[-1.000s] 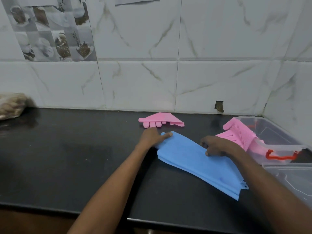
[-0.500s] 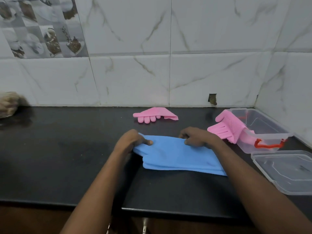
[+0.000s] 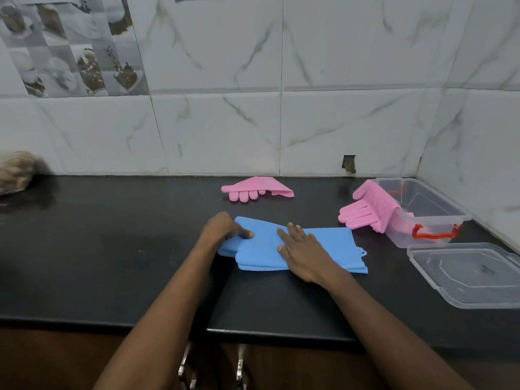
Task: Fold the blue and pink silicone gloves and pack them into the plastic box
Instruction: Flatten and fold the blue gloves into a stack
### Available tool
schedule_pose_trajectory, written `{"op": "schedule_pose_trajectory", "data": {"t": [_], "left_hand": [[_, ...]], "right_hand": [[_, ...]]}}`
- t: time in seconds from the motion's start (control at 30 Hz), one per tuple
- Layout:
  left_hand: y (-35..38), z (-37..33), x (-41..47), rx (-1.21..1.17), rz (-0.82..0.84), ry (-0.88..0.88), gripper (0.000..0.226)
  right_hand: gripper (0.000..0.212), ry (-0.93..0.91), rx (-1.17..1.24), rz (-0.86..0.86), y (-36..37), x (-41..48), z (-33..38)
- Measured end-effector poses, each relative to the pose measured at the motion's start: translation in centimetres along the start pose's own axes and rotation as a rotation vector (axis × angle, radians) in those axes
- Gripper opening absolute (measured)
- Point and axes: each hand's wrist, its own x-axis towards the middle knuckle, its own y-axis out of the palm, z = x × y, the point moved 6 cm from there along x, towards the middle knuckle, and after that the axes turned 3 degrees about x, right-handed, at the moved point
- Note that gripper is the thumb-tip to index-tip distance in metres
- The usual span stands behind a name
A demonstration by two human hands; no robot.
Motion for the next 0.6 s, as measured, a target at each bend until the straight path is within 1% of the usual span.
{"op": "schedule_pose_trajectory", "data": {"t": [0.03,0.07,0.1,0.13,0.17,0.2,0.23,0.3,0.37,0.4,0.43,0.47,0.53,0.6], "left_hand": [[-0.2,-0.3,-0.2,0.093,-0.057,0.011,0.072],[-0.5,-1.0,-0.5,0.176,-0.150,0.073,0.075],[-0.7,-2.1,-1.0,0.217,-0.247,0.206,0.072],[-0.5,-3.4,-1.8,0.209,-0.298,0.394,0.062],[0.1,-4.6,-2.6,0.191,-0.269,0.579,0.050],[1.3,-5.4,-3.5,0.197,-0.185,0.714,0.039],[2.7,-5.8,-4.2,0.235,-0.095,0.794,0.035],[5.4,-5.7,-4.8,0.344,0.031,0.856,0.038],[6.7,-5.3,-4.8,0.439,0.052,0.880,0.044],[7.0,-5.1,-4.7,0.483,0.044,0.892,0.045],[7.1,-5.1,-4.5,0.525,0.035,0.906,0.046],[7.2,-5.1,-4.4,0.559,0.028,0.916,0.046],[7.2,-5.5,-4.6,0.588,0.014,0.933,0.050],[7.6,-6.2,-5.2,0.584,0.013,0.969,0.060]], "right_hand": [[0.057,0.006,-0.013,0.011,0.2,-0.1,0.0],[0.057,0.010,-0.021,0.008,0.3,-0.1,-0.1],[0.057,0.014,-0.030,0.000,0.2,-0.1,-0.2],[0.058,0.015,-0.037,-0.006,0.2,-0.2,-0.2],[0.058,0.017,-0.035,-0.010,0.1,-0.3,0.0],[0.059,0.022,-0.018,-0.016,0.0,-0.4,0.2],[0.060,0.038,0.010,-0.035,-0.3,-0.5,0.2],[0.055,0.154,0.054,-0.159,-2.0,-1.2,-1.0],[0.042,0.401,-0.009,-0.327,-4.6,-2.9,-4.2],[0.040,0.544,-0.039,-0.357,-5.5,-4.4,-6.0],[0.041,0.662,-0.046,-0.351,-6.1,-5.8,-7.6],[0.044,0.733,-0.044,-0.332,-6.4,-7.0,-8.7],[0.044,0.749,-0.006,-0.304,-6.7,-8.0,-9.7],[0.045,0.712,0.105,-0.269,-6.8,-7.8,-9.6]]}}
